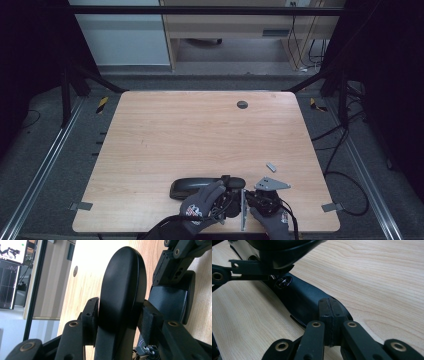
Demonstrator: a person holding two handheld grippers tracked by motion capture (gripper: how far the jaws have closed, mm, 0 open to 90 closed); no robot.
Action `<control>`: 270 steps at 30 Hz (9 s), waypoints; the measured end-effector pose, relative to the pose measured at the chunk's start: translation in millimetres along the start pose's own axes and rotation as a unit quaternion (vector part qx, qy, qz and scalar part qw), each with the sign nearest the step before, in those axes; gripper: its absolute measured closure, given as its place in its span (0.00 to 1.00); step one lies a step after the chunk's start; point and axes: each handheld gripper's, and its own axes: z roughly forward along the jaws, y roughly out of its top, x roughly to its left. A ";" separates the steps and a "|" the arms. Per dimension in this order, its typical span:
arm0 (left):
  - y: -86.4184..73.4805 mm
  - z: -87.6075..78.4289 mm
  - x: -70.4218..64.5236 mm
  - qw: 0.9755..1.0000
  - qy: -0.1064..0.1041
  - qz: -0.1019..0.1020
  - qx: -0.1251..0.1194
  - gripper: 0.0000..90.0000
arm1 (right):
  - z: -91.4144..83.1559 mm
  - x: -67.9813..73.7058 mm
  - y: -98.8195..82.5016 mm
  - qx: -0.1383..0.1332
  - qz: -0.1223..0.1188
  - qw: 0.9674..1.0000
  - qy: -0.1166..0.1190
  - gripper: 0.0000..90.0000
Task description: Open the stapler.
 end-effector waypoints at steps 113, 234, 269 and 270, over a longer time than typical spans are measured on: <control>-57.8 -63.6 73.3 0.975 0.026 -0.201 -0.085 0.64 | 3.1 2.1 -1.1 -0.008 0.010 1.000 0.011 1.00; -179.4 -104.9 96.8 0.903 0.071 -0.408 -0.118 0.59 | 5.9 4.0 1.1 -0.003 0.015 1.000 0.019 1.00; -220.3 -104.1 88.1 0.876 0.077 -0.462 -0.113 0.53 | 9.1 4.1 3.7 -0.005 0.012 1.000 0.009 1.00; -220.8 -104.1 88.0 0.876 0.077 -0.462 -0.113 0.52 | 9.1 4.2 3.8 -0.004 0.013 1.000 0.009 1.00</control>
